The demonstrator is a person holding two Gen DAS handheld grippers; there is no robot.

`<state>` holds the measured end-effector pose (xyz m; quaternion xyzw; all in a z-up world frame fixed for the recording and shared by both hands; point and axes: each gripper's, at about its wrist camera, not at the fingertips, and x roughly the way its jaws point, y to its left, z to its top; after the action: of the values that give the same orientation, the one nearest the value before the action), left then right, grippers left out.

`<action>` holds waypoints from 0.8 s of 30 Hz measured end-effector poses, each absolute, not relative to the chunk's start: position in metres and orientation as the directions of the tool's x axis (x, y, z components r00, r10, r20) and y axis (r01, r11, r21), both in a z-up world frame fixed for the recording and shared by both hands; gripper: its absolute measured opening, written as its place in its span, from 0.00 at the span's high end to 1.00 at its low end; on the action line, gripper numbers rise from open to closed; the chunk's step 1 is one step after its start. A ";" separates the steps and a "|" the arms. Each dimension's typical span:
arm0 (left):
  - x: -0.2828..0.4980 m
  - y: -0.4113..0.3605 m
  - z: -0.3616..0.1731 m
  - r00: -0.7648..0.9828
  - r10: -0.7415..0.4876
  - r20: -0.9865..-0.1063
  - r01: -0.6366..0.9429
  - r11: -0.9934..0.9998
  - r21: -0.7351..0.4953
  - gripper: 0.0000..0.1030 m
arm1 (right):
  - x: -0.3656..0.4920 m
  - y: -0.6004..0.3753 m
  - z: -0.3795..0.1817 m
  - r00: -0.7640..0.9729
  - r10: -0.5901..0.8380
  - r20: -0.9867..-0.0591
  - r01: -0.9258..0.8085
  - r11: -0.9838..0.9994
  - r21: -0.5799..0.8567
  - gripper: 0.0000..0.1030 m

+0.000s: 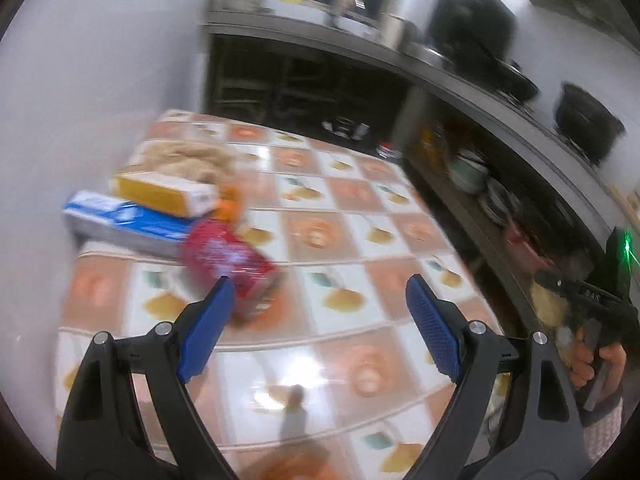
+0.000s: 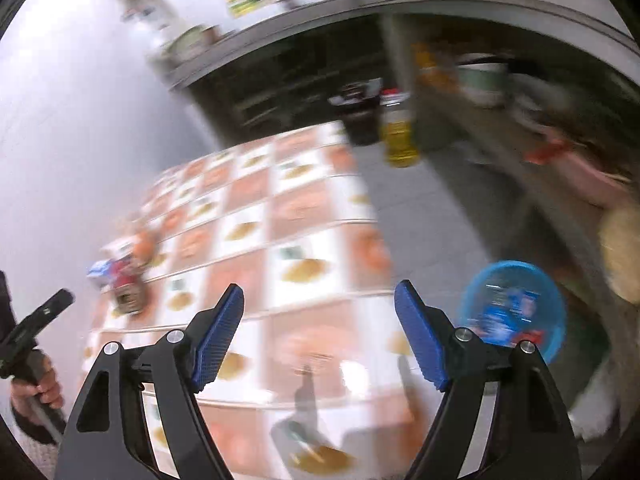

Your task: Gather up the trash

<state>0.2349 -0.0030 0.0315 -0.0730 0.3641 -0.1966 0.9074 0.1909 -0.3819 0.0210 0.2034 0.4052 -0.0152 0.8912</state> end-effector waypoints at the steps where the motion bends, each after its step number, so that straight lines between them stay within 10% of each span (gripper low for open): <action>1: 0.236 0.008 0.031 0.667 -0.397 -0.631 0.284 0.918 -0.278 0.19 | 0.200 -0.372 0.021 0.666 0.164 -0.727 0.167 0.918 0.360 0.27; 15: 0.253 0.070 0.016 0.729 -0.317 -0.607 0.149 0.939 -0.311 0.20 | 0.374 -0.206 0.046 0.522 0.472 -0.711 -0.219 0.880 0.422 0.27; 24: 0.299 0.073 0.012 0.731 -0.335 -0.595 0.114 0.919 -0.377 0.53 | 0.474 -0.110 0.028 0.459 0.358 -0.813 -0.353 0.913 0.203 0.27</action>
<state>0.2986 0.0734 0.0119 -0.1597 0.3460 -0.1222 0.9164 0.4735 -0.1103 0.0278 0.0027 0.4767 0.2080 0.8541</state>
